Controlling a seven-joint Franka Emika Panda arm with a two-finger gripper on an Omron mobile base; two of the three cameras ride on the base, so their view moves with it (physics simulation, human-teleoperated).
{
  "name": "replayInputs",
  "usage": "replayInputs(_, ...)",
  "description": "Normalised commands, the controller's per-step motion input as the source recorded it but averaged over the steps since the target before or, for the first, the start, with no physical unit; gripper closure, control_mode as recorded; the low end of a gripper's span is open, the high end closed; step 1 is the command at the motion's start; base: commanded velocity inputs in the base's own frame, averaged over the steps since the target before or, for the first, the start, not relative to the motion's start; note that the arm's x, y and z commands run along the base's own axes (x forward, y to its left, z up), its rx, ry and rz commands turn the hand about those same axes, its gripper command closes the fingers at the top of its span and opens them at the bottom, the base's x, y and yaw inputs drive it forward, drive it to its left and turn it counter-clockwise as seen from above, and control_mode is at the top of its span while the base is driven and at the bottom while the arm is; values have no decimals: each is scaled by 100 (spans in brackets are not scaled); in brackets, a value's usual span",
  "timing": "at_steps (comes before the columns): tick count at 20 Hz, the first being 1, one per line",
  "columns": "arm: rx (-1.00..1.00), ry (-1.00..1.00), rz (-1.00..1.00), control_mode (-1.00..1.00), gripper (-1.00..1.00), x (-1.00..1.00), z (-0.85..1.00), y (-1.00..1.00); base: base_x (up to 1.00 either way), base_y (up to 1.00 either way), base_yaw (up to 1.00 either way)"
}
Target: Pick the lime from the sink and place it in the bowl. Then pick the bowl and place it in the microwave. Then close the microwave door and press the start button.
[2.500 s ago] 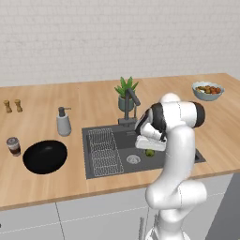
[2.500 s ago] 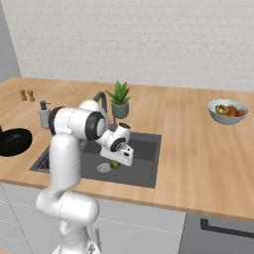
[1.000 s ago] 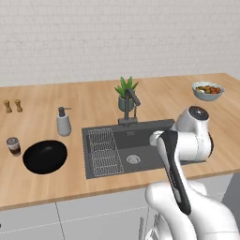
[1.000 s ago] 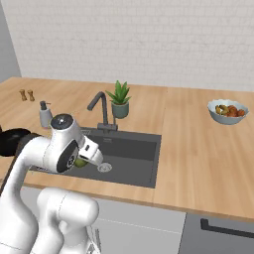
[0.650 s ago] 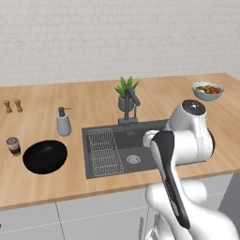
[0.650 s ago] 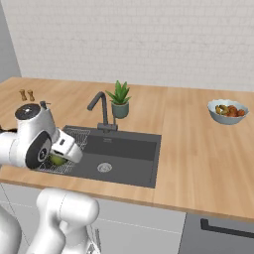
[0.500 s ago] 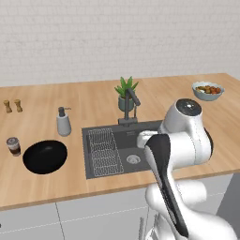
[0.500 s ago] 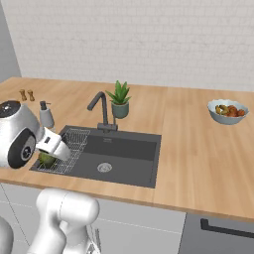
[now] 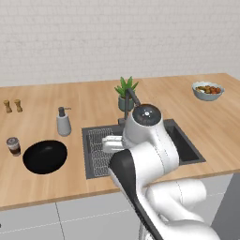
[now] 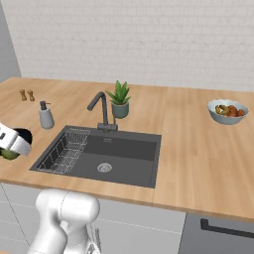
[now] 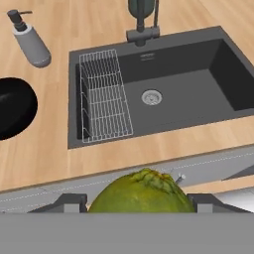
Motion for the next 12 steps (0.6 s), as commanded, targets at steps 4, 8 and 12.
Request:
replayInputs(4, 0, 2, 6, -100, 100, 25, 39, 67, 0, 0, 0)
replayInputs(8, 1, 1, 2, -100, 100, 11, 5, 27, 0, 0, 0)
replayInputs(12, 1, 0, 0, -100, 100, 5, 0, 2, 0, 0, 0)
